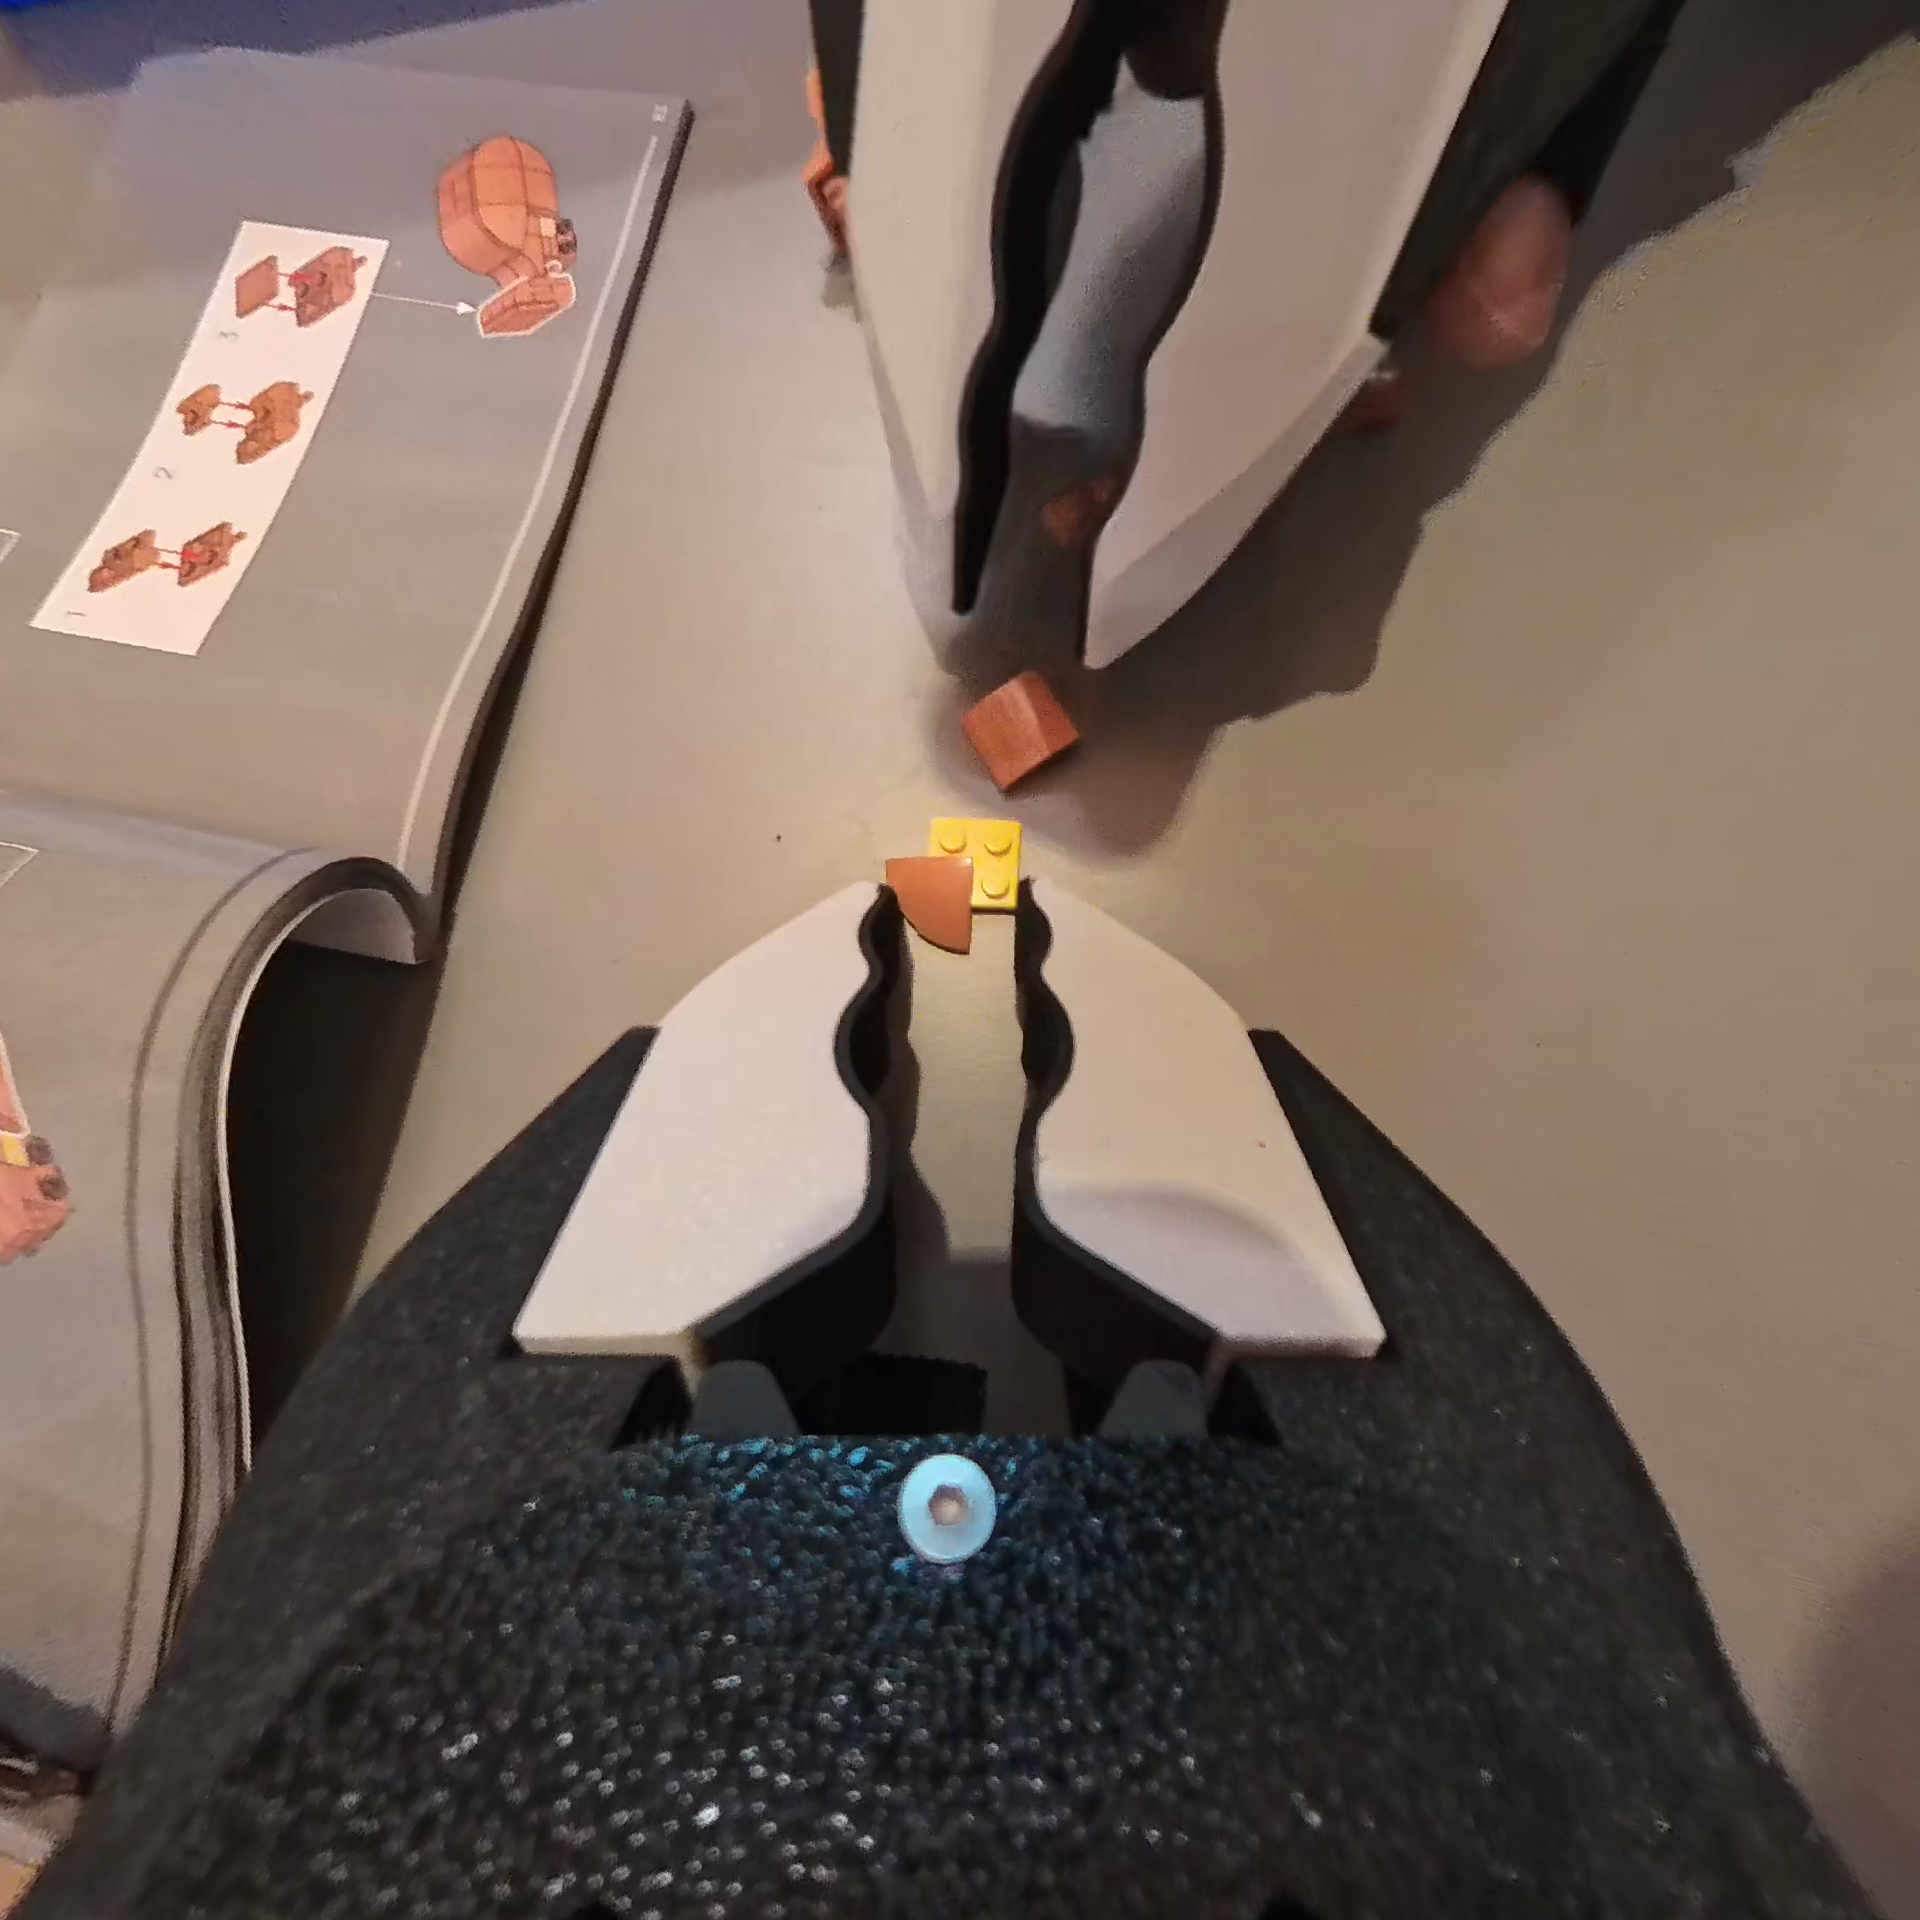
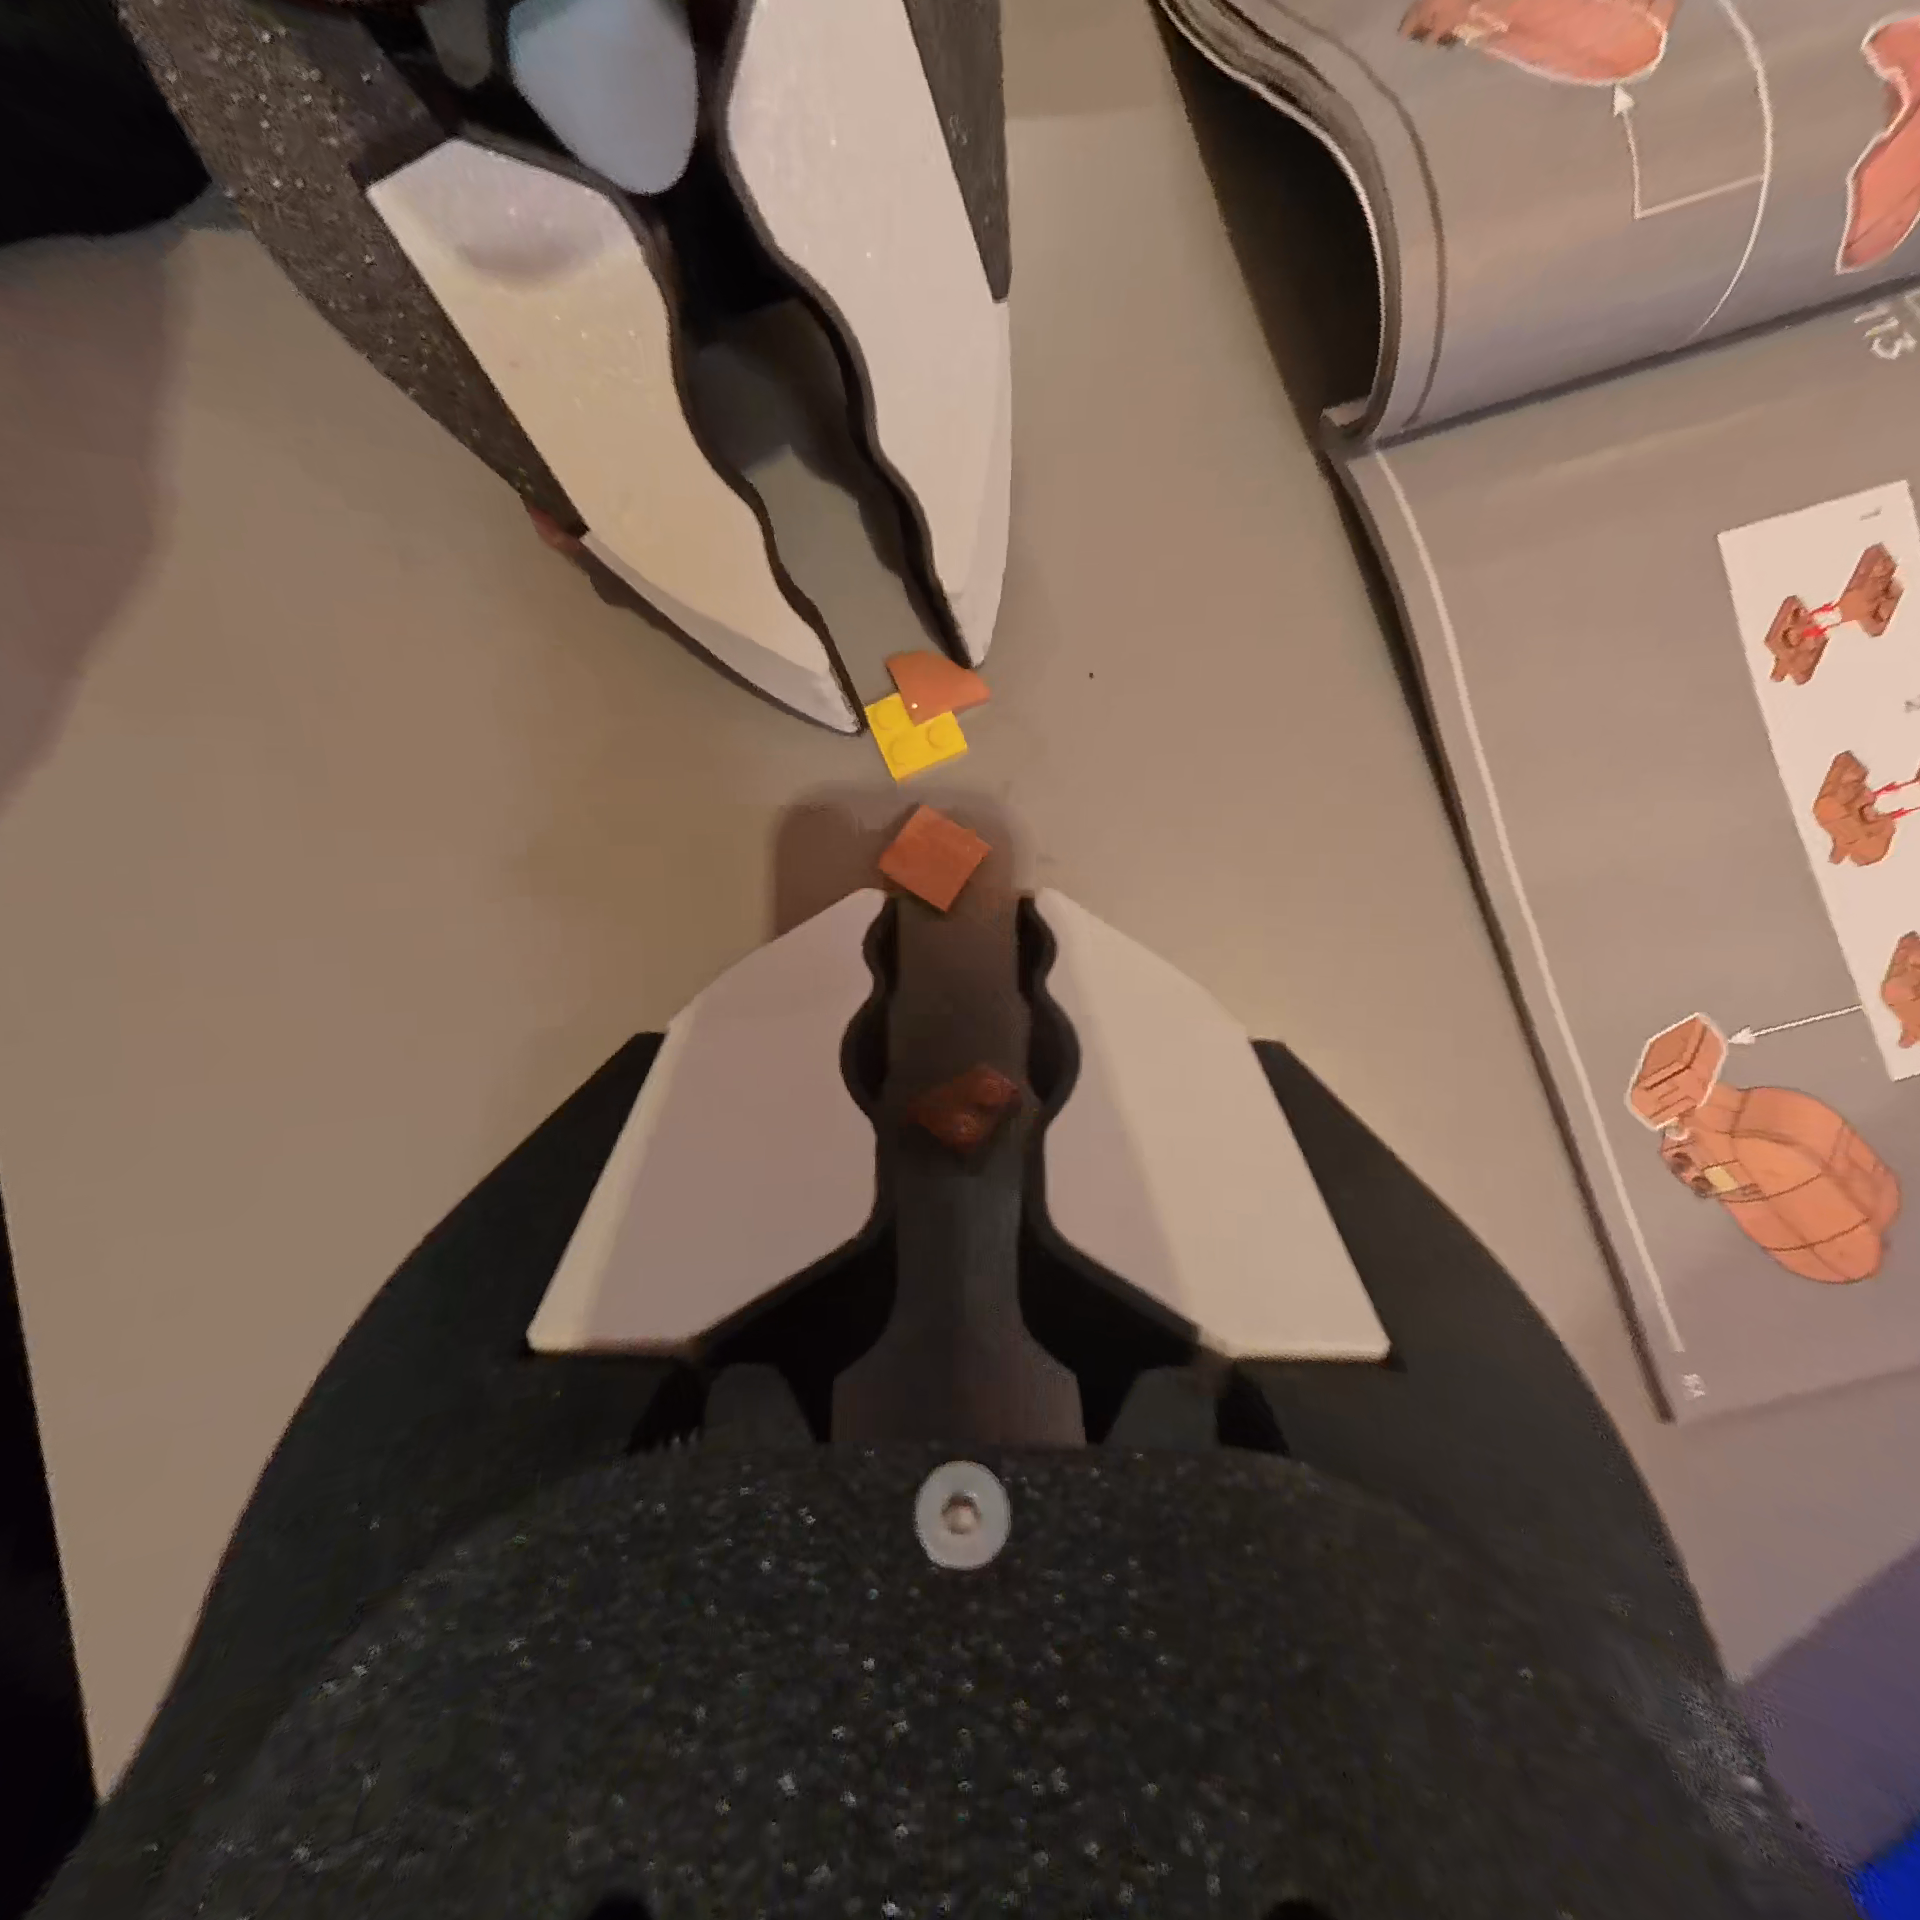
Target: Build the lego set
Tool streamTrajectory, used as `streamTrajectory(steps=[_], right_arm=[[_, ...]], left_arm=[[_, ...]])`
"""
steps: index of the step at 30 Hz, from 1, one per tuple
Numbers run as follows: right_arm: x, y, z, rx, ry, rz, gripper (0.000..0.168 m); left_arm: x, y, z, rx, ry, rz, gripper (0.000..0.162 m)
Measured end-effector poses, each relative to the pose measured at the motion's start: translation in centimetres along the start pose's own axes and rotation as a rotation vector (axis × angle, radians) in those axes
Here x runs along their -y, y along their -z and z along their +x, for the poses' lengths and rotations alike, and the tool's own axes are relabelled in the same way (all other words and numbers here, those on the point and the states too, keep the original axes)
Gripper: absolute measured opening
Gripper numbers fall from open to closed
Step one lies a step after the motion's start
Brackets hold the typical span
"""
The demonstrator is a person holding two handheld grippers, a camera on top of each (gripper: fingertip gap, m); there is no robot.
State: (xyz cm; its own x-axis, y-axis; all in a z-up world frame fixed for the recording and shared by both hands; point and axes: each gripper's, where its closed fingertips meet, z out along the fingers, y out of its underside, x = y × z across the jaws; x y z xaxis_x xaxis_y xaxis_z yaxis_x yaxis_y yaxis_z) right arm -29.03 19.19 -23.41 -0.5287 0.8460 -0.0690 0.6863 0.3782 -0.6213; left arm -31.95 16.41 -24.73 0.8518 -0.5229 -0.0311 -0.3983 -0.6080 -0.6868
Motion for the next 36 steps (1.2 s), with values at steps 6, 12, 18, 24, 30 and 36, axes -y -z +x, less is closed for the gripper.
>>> streamTrajectory(steps=[6, 12, 18, 24, 30, 36], right_arm=[[0.4, -0.4, -0.3, 0.051, 0.157, -0.025, 0.029], [1.3, -1.6, -0.9, 0.086, 0.257, -0.022, 0.033], [1.5, -2.9, -1.2, 0.103, 0.282, -0.013, 0.030], [1.5, -2.9, -1.2, 0.112, 0.259, 0.020, 0.025], [1.5, -2.9, -1.5, 0.114, 0.269, 0.034, 0.017], [1.7, -3.1, -1.7, 0.108, 0.262, 0.035, 0.021]], left_arm=[[0.0, 0.1, 0.1, -0.020, 0.014, 0.004, 0.025], [-0.1, 0.0, 0.2, -0.030, 0.016, -0.001, 0.025], [0.0, -0.1, 0.4, -0.044, 0.000, -0.001, 0.021], [0.0, 0.0, 0.8, -0.067, -0.026, 0.002, 0.021], [0.3, 0.3, 0.7, -0.077, -0.013, 0.032, 0.020], [0.3, 0.3, 0.7, -0.074, -0.023, 0.037, 0.021]])
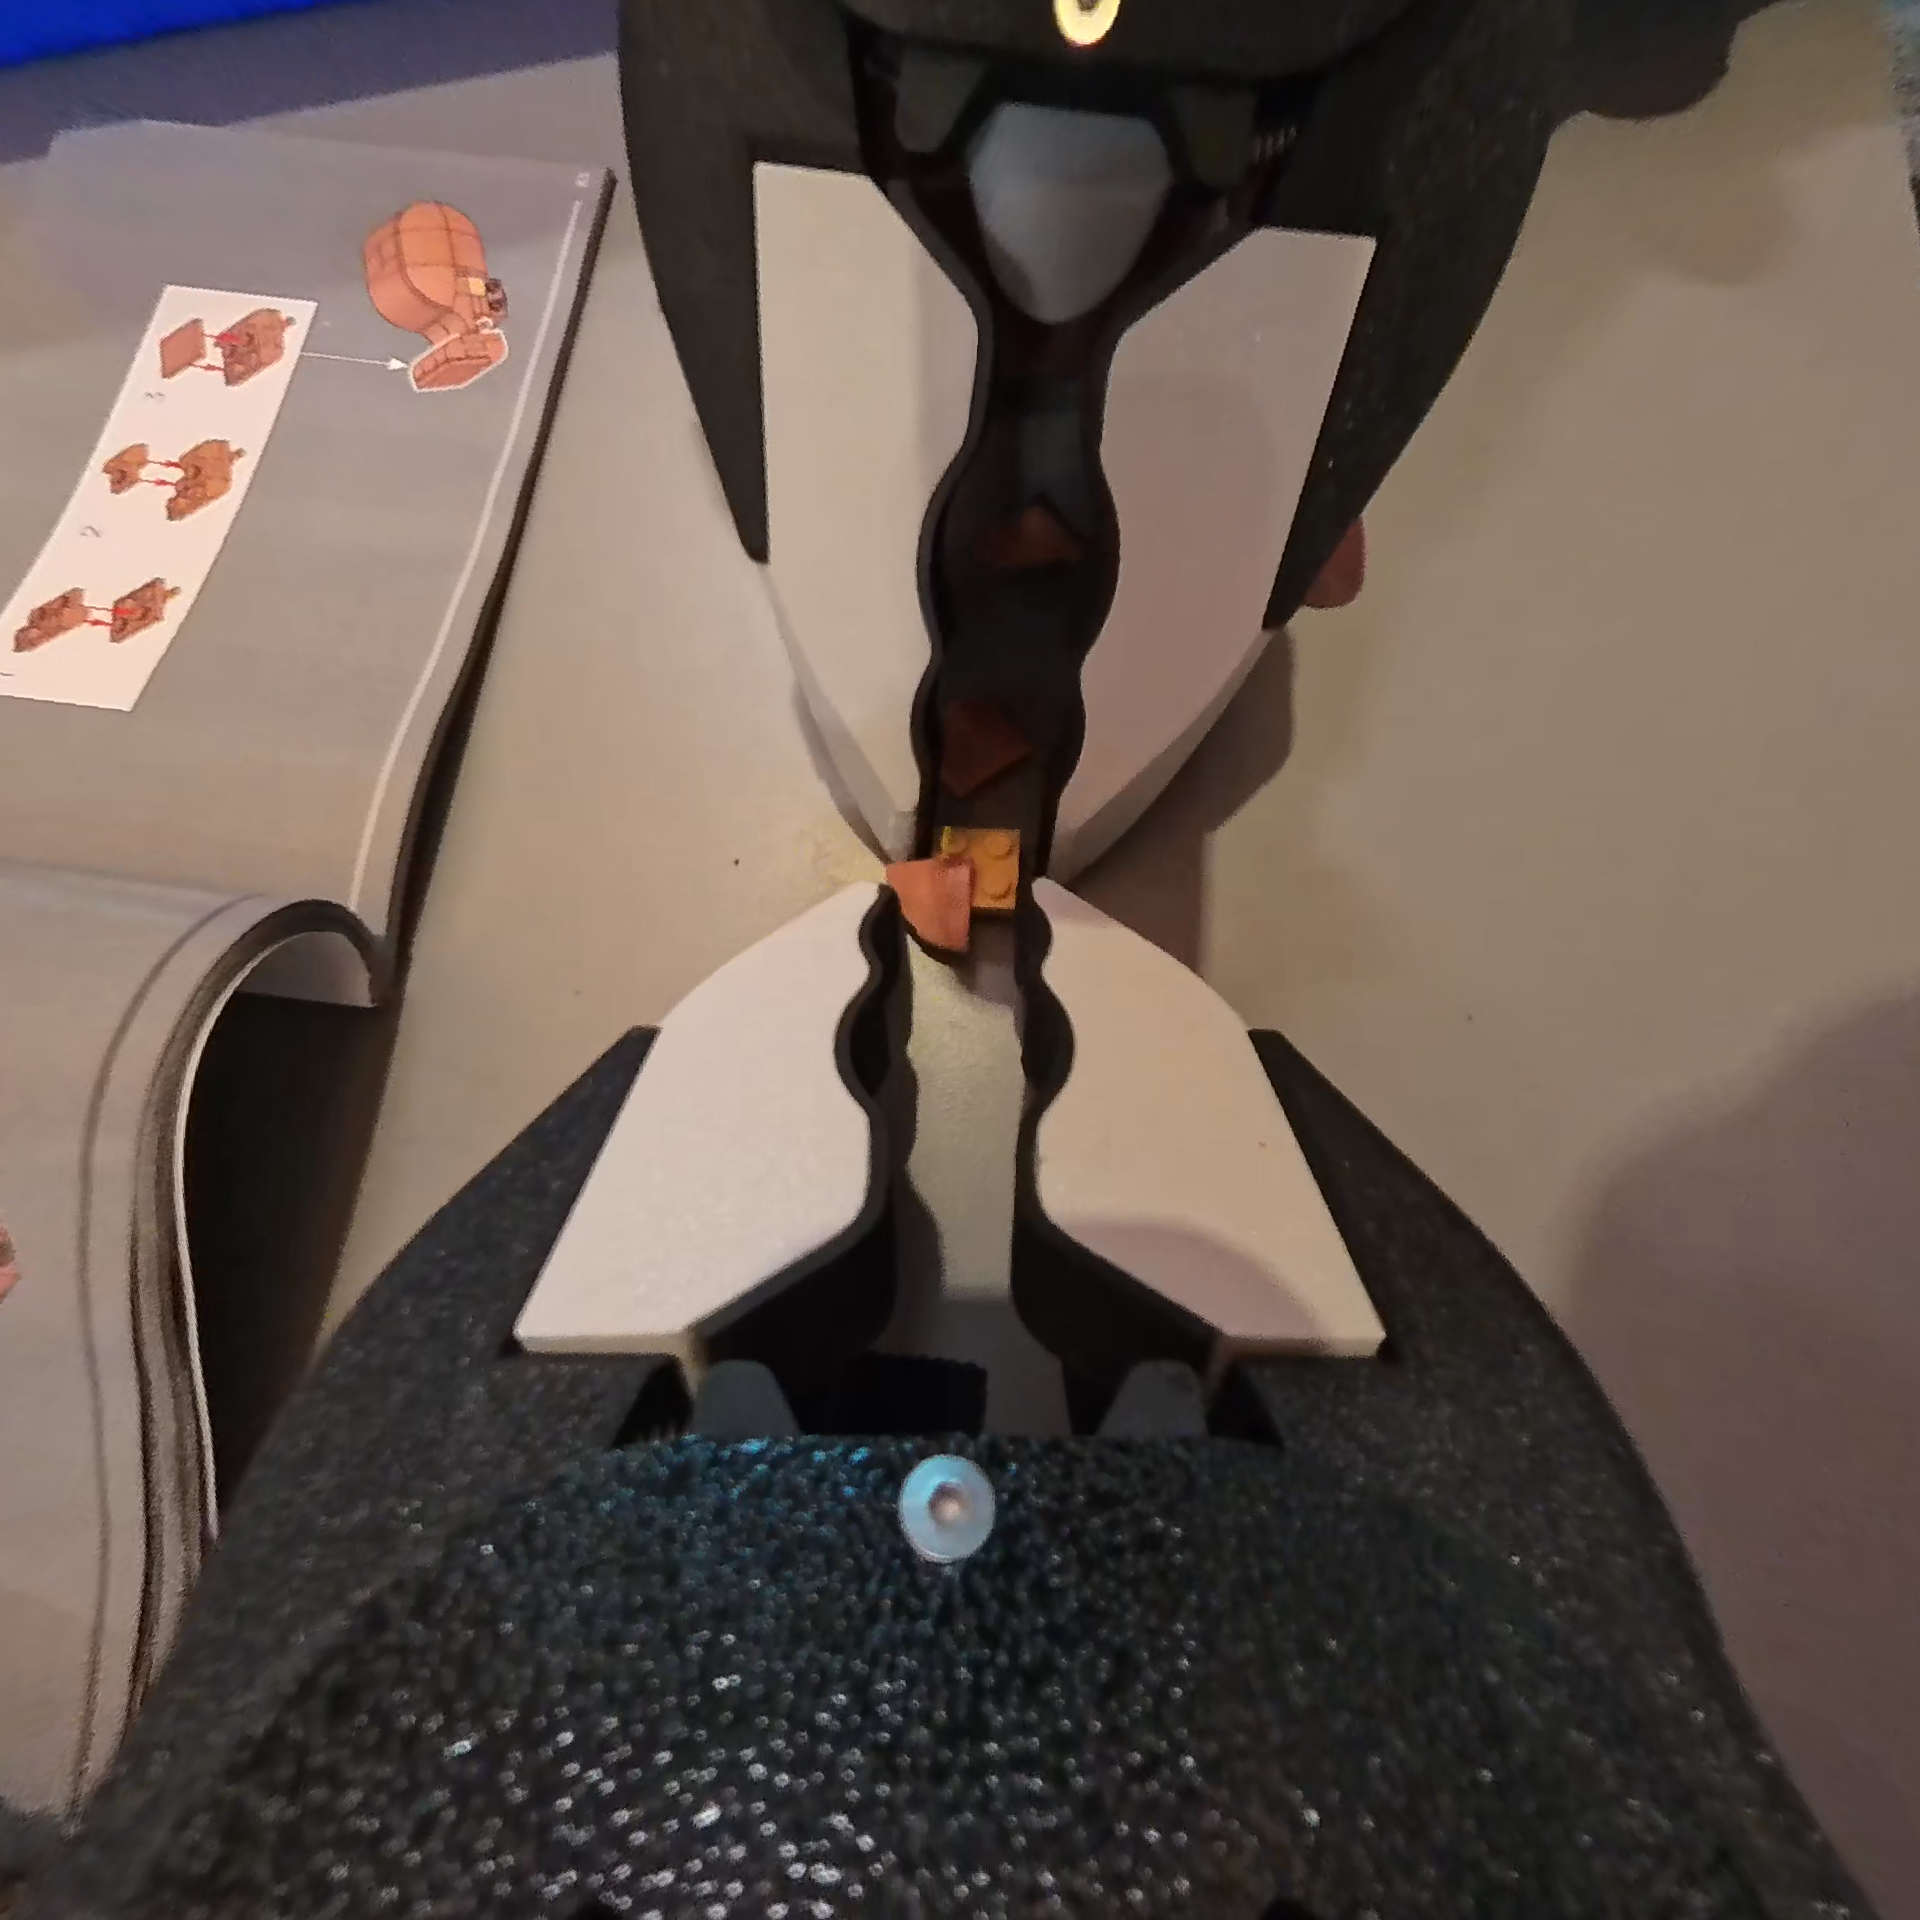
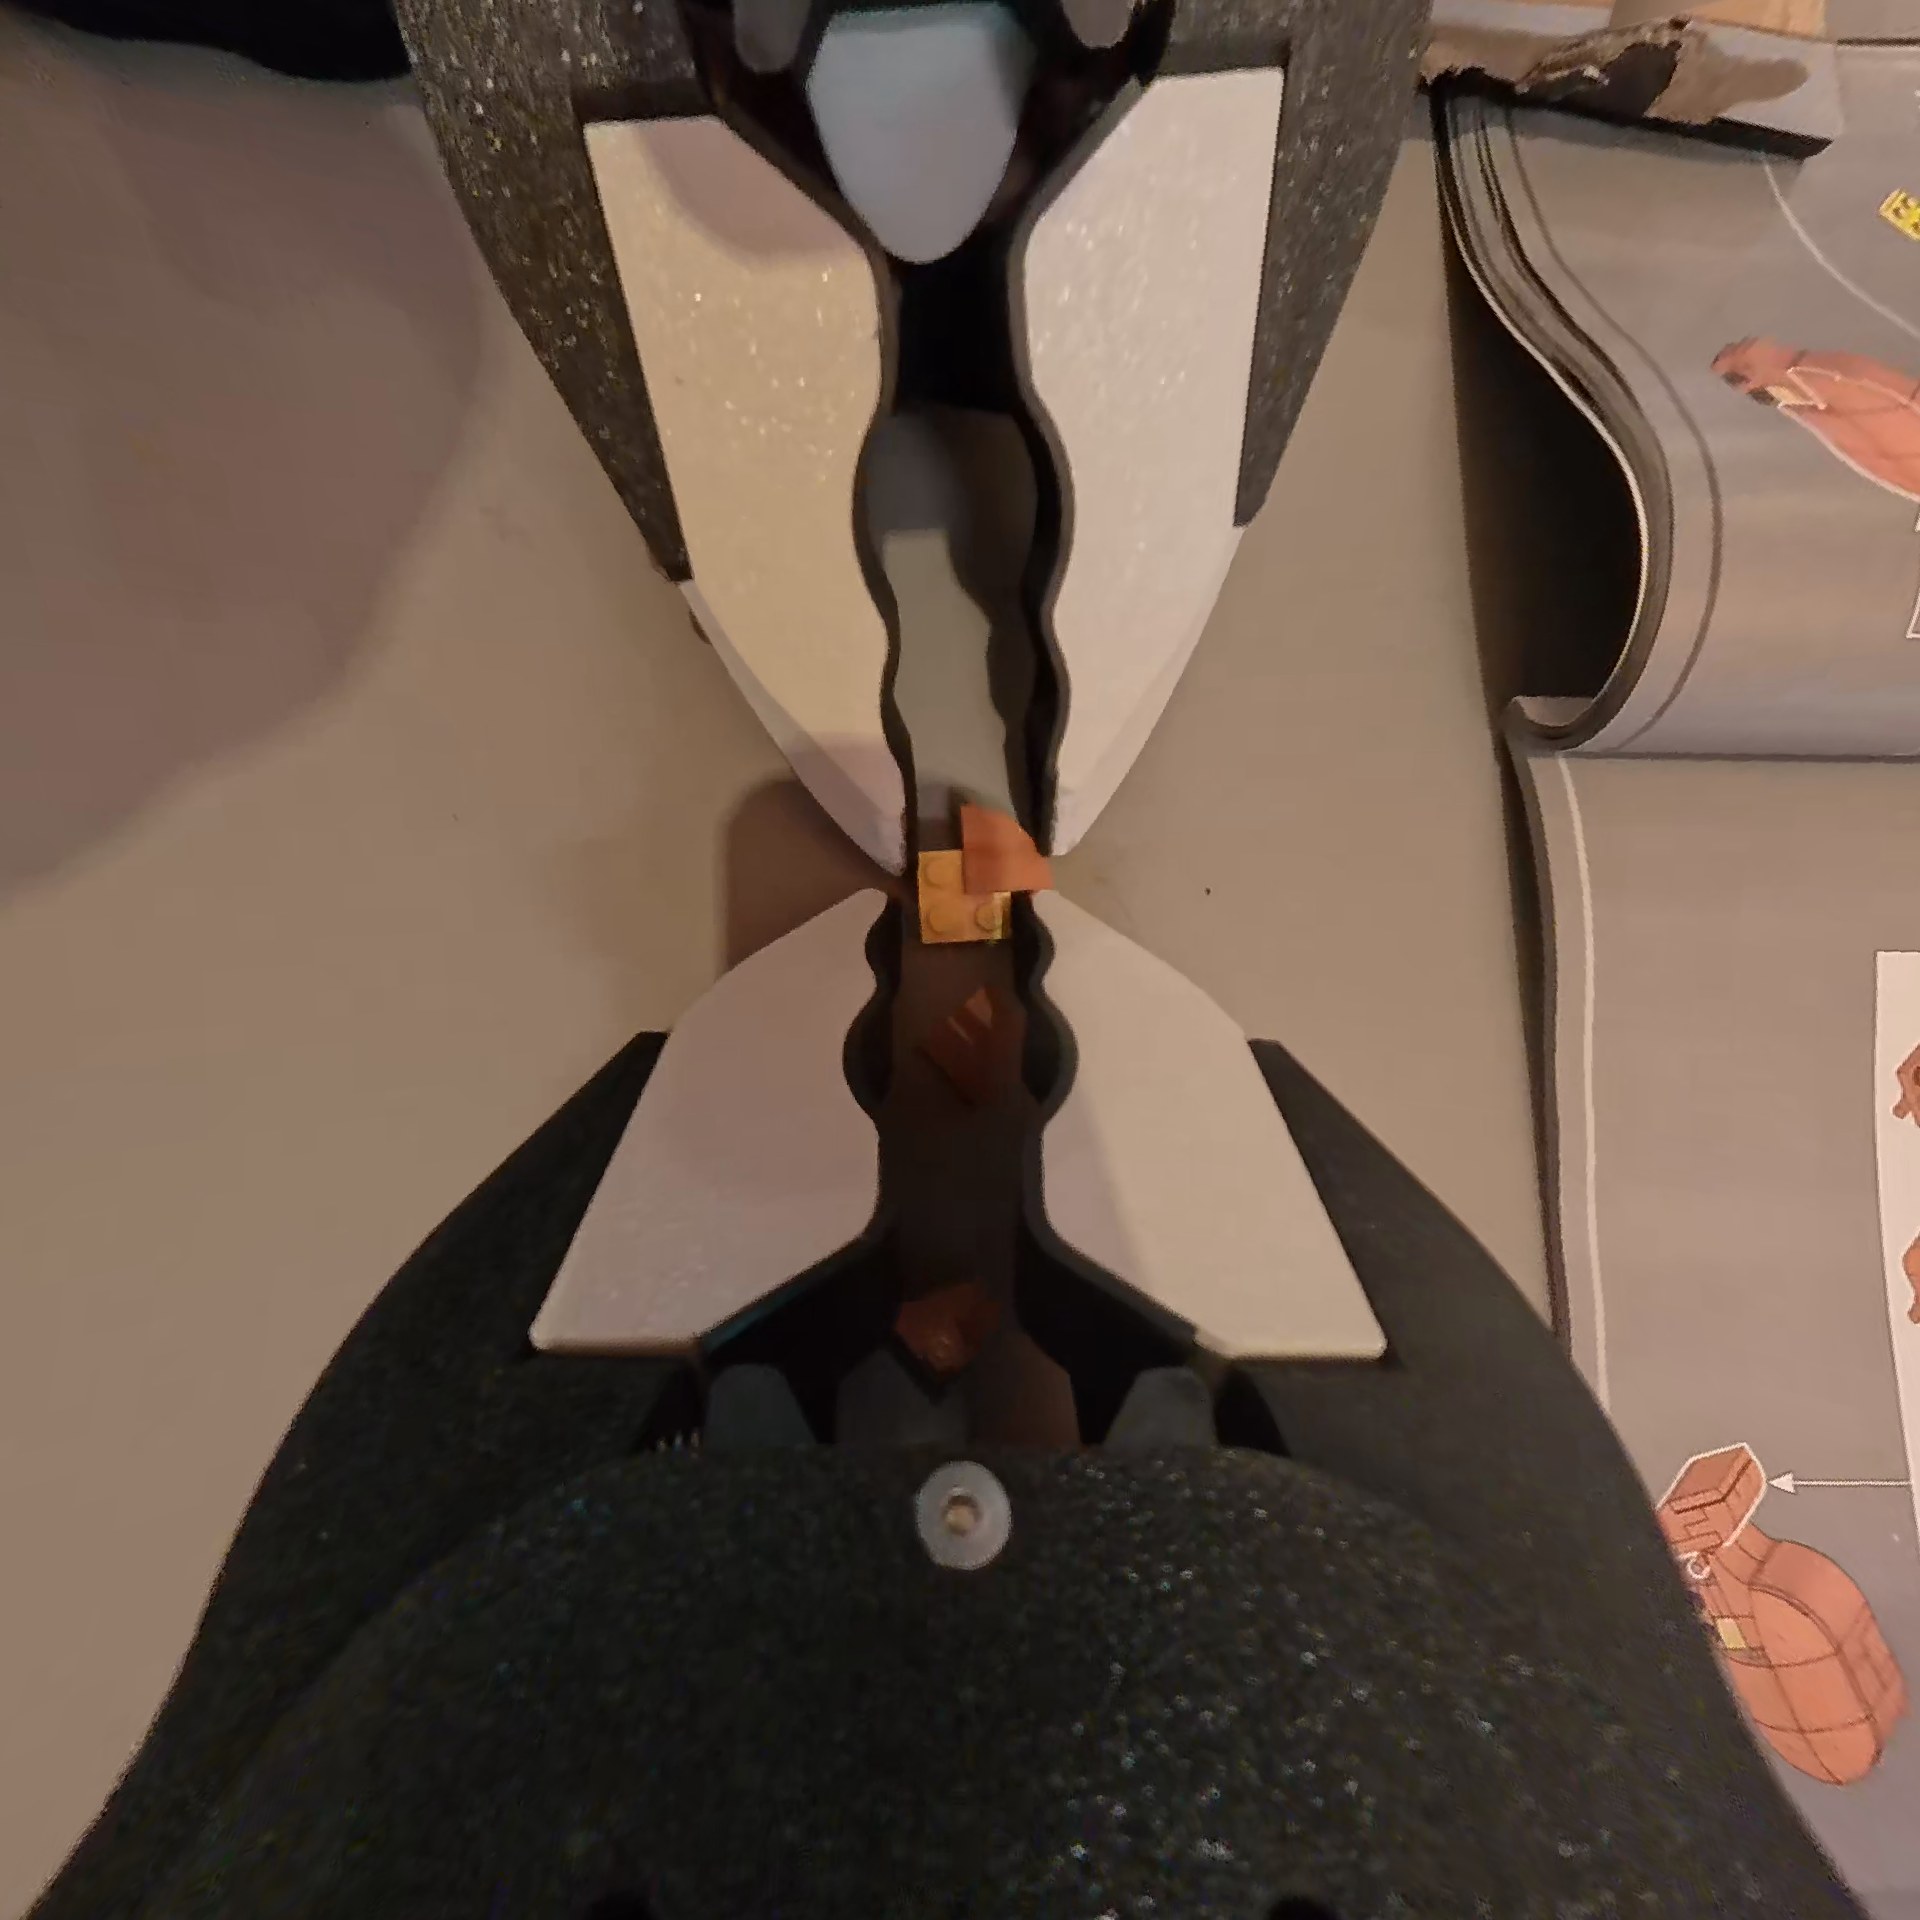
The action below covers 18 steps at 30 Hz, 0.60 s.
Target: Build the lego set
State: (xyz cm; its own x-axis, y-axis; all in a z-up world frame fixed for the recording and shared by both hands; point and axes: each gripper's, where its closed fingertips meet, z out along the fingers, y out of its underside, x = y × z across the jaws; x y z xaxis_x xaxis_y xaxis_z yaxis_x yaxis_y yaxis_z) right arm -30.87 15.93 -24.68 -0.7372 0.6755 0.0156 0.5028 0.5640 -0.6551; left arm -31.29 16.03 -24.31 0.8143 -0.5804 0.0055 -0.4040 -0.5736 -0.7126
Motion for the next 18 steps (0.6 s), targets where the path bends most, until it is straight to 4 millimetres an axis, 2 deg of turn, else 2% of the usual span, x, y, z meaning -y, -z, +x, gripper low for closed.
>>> streamTrajectory(steps=[7, 9, 13, 18], right_arm=[[0.1, 0.0, 0.3, -0.032, -0.003, 0.008, 0.017], [0.1, 0.2, 0.8, -0.070, 0.003, 0.020, 0.017], [1.1, 1.4, 2.1, -0.172, 0.021, 0.108, 0.017], [3.1, 3.3, 2.9, -0.305, 0.095, 0.230, 0.017]], left_arm=[[0.1, 0.1, -0.1, 0.002, 0.005, 0.012, 0.021], [0.4, 0.5, -0.4, -0.002, 0.045, 0.041, 0.028], [1.8, 1.8, -1.2, -0.059, 0.258, 0.175, 0.034], [3.9, 3.7, -2.0, -0.198, 0.565, 0.388, 0.031]])
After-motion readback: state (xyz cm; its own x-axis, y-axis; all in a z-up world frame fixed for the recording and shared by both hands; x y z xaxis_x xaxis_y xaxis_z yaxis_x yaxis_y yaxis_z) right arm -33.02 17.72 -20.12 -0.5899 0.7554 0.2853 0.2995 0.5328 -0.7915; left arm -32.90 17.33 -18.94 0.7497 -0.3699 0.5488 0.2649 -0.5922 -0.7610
